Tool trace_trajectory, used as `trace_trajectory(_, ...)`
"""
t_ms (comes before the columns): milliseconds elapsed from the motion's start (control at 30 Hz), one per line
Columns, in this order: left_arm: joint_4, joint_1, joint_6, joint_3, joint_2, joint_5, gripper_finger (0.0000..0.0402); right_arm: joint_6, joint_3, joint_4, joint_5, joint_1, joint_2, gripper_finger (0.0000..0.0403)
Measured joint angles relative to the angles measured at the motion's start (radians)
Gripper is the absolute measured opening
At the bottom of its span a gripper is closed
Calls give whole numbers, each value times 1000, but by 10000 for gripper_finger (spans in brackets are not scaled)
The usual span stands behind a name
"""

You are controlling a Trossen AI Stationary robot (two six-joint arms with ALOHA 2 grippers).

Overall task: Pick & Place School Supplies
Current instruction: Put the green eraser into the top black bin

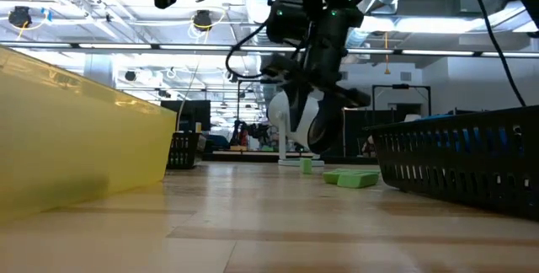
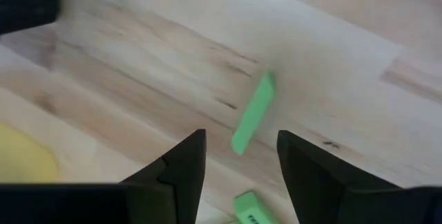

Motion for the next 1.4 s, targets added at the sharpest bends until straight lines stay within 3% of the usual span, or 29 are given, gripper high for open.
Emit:
trace_trajectory(467, 1, 0, -5, 0, 0, 2, 136, 3, -10, 10, 56, -6, 1, 172)
trace_trajectory(1400, 2, 0, -5, 0, 0, 10, 136, 65, -166, 206, -3, -6, 0, 170)
